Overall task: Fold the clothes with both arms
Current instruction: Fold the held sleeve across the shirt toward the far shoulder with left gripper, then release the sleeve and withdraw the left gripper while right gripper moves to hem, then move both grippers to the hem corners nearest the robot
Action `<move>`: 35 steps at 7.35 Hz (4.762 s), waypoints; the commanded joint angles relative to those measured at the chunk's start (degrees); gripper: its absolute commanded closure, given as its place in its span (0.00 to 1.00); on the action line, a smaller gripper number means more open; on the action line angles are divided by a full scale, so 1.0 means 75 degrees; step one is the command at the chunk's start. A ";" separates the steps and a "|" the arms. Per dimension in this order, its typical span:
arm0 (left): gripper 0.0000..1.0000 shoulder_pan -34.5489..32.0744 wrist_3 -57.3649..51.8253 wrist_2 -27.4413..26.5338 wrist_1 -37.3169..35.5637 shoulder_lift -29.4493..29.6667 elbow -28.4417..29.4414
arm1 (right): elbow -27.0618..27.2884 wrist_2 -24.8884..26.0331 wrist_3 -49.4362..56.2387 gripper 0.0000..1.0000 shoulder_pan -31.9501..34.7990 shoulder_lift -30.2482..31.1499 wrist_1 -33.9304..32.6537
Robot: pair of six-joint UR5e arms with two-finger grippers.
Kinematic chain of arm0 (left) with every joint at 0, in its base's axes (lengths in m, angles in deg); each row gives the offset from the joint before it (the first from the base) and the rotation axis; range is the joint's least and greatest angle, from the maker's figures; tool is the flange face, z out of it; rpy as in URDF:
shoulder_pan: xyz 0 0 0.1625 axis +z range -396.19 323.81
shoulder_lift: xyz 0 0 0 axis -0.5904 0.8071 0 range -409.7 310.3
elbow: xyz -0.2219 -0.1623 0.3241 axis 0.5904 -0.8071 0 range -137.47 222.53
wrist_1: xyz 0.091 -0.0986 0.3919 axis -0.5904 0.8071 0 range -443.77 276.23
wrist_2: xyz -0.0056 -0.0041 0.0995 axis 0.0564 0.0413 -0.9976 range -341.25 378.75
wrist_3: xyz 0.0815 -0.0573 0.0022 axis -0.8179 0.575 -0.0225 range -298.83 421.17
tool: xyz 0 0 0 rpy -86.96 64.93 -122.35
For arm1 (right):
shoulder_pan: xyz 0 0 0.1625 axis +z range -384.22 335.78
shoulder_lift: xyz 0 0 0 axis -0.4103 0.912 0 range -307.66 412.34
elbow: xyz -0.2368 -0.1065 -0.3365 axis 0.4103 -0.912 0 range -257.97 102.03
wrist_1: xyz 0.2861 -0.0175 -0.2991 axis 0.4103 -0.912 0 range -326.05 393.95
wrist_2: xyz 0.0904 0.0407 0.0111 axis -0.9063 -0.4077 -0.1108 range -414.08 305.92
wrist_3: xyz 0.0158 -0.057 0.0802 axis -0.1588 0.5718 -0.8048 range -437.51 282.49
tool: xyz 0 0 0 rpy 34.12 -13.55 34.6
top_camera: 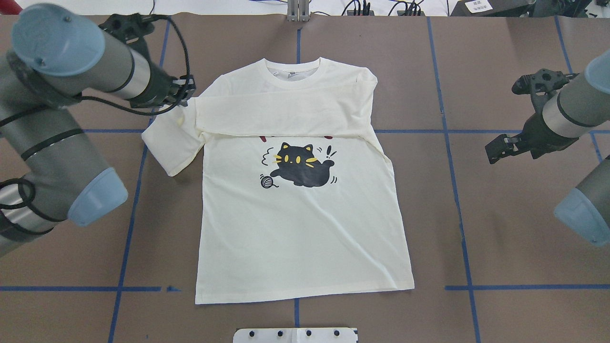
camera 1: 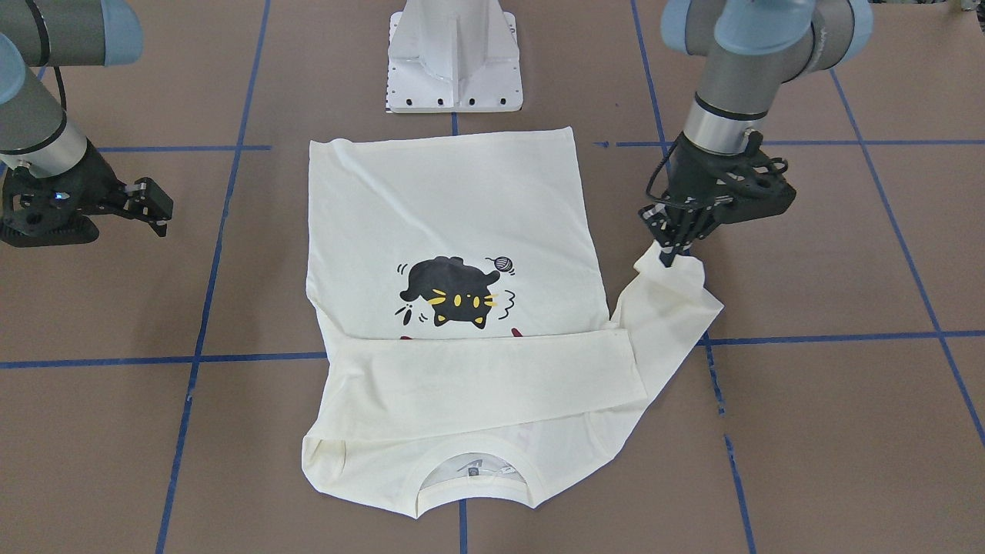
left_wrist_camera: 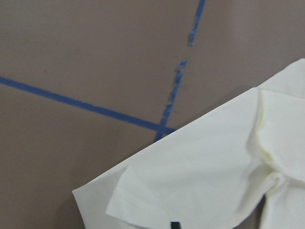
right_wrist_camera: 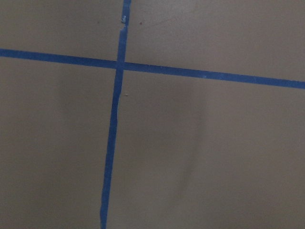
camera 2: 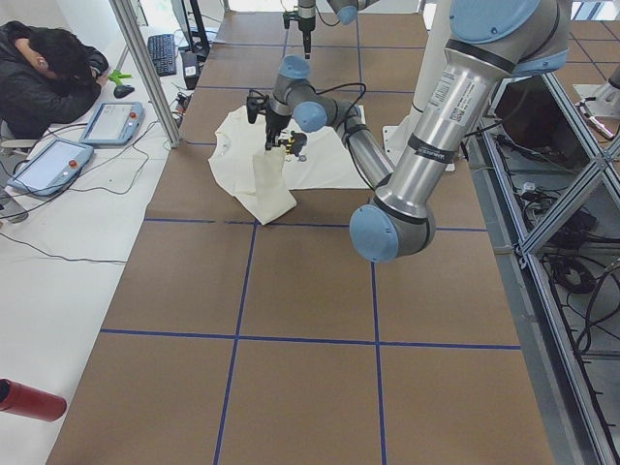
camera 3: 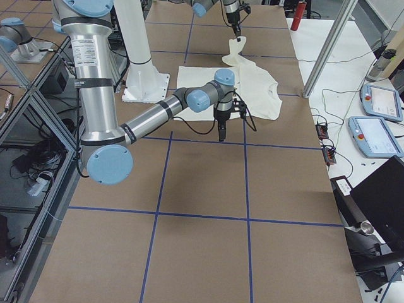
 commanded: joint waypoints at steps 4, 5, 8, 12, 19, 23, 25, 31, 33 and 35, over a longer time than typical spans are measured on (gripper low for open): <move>1.00 0.0516 0.1883 0.0342 0.2425 0.3882 0.4520 | 0.0003 -0.0016 -0.0028 0.00 0.0065 0.0278 0.0290; 1.00 0.0623 0.1978 0.0306 0.2708 0.3882 0.4862 | 0.0003 -0.0028 -0.0028 0.00 0.0065 0.0266 0.0290; 1.00 0.1581 0.3075 -0.1210 0.4482 0.4964 0.7603 | 0.0003 -0.0074 -0.0040 0.00 0.0065 0.0207 0.0290; 0.00 0.1878 0.2652 -0.1897 0.5571 0.5090 0.8241 | 0.0003 -0.0145 -0.0040 0.00 0.0054 0.0126 0.0302; 0.00 0.1585 -0.0501 -0.0866 0.0772 -0.0681 -0.0327 | 0.0376 0.2229 -0.5235 0.00 -0.3537 -0.0122 0.2304; 0.00 0.1480 -0.1372 -0.0866 -0.0008 -0.1848 -0.1685 | 0.0448 0.3838 -0.6590 0.00 -0.5546 -0.0074 0.2294; 0.00 0.1444 -0.1373 -0.0854 -0.0019 -0.1860 -0.1697 | 0.0436 0.3816 -0.6556 0.00 -0.5641 0.0264 0.2270; 0.00 0.1456 -0.1361 -0.0854 -0.0008 -0.1860 -0.1686 | 0.0472 0.3734 -0.6567 0.58 -0.5841 0.0289 0.2259; 0.00 0.1479 -0.1361 -0.0854 -0.0008 -0.1860 -0.1685 | 0.0472 0.3711 -0.6567 0.85 -0.5829 0.0254 0.2259; 0.00 0.1491 -0.1314 -0.0854 0.0004 -0.1860 -0.1651 | 0.0483 0.3722 -0.6567 1.00 -0.5817 0.0289 0.2270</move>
